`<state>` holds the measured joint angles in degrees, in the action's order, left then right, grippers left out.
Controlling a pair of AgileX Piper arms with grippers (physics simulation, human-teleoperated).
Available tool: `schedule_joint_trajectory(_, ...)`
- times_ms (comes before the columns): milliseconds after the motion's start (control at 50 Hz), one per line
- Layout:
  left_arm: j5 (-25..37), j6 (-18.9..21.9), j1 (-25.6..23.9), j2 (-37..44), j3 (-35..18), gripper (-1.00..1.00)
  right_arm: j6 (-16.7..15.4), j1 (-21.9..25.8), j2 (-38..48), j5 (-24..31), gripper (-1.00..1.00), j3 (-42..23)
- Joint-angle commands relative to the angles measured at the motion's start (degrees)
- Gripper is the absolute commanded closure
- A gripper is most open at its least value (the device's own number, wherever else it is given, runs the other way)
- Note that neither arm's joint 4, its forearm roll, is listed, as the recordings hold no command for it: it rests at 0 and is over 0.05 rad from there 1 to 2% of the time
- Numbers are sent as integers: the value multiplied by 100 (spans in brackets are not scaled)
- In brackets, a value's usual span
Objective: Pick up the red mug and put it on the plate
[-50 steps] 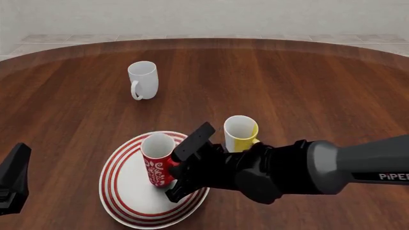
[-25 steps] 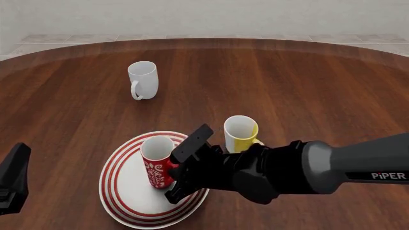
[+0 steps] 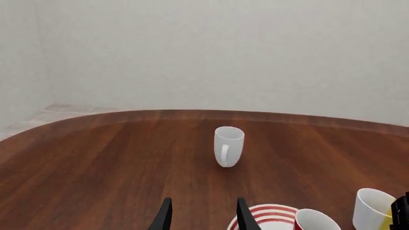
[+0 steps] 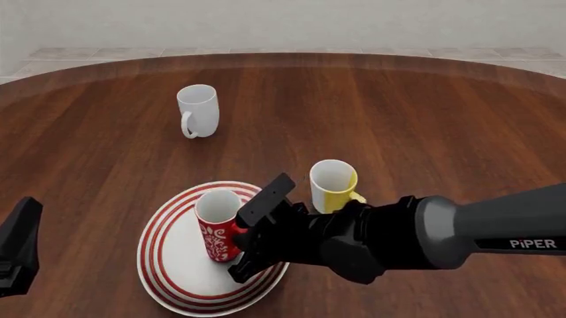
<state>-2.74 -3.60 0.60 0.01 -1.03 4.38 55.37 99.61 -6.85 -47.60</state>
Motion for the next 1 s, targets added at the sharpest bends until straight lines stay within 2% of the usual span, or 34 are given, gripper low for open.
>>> schedule_joint_trajectory(20, 9, 2, -8, 0, -20, -100, 54, 17, 11, -30, 100, -5)
schedule_joint_trajectory(380, 36, 8, -13, 2, -64, -100, 161, 93, 75, -59, 100, 2)
schedule_joint_trajectory(400, 24, 6, -8, 2, -56, -100, 176, 65, 71, -61, -100, 5)
schedule_joint_trajectory(840, -4, 16, -26, 1, -55, -100, 250, 51, -18, 8, -100, 9)
schedule_joint_trajectory(1000, -3, 37, -24, 1, -68, -100, 382, 89, -261, 116, -100, 45)
